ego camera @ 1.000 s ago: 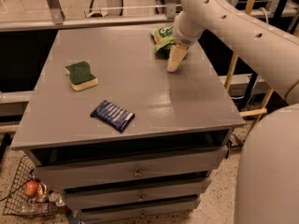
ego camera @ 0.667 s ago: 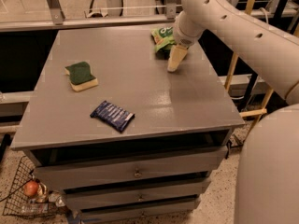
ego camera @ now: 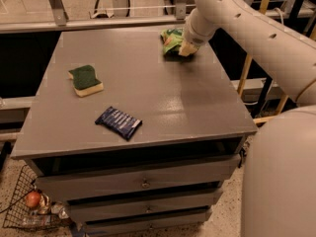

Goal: Move green rice chip bag near sponge

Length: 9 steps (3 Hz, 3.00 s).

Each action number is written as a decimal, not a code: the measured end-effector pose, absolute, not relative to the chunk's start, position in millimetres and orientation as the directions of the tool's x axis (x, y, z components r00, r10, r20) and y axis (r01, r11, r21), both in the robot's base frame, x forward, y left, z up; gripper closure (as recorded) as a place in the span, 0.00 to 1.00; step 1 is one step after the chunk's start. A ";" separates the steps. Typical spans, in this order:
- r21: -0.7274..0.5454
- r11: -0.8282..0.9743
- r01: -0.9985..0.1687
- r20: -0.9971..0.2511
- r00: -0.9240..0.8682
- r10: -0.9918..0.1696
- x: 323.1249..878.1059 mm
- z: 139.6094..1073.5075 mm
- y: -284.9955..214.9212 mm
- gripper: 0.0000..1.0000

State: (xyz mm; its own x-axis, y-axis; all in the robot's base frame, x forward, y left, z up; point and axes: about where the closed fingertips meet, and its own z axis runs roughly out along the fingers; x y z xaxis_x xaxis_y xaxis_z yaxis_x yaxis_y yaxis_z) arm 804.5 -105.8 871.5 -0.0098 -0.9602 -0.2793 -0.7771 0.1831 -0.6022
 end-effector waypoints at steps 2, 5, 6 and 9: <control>-0.634 0.158 -0.757 -0.322 0.073 -0.944 810.4 908.3 -85.9 1.00; -0.636 0.039 -0.771 -0.467 0.345 -0.814 750.2 970.5 22.2 1.00; -0.634 0.038 -0.772 -0.472 0.347 -0.811 749.4 970.4 24.7 1.00; -0.697 -0.113 -0.708 -0.455 0.559 -0.693 713.6 976.3 117.0 1.00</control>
Offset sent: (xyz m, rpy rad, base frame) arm 0.0002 0.0387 0.0774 0.0784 -0.1063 0.1420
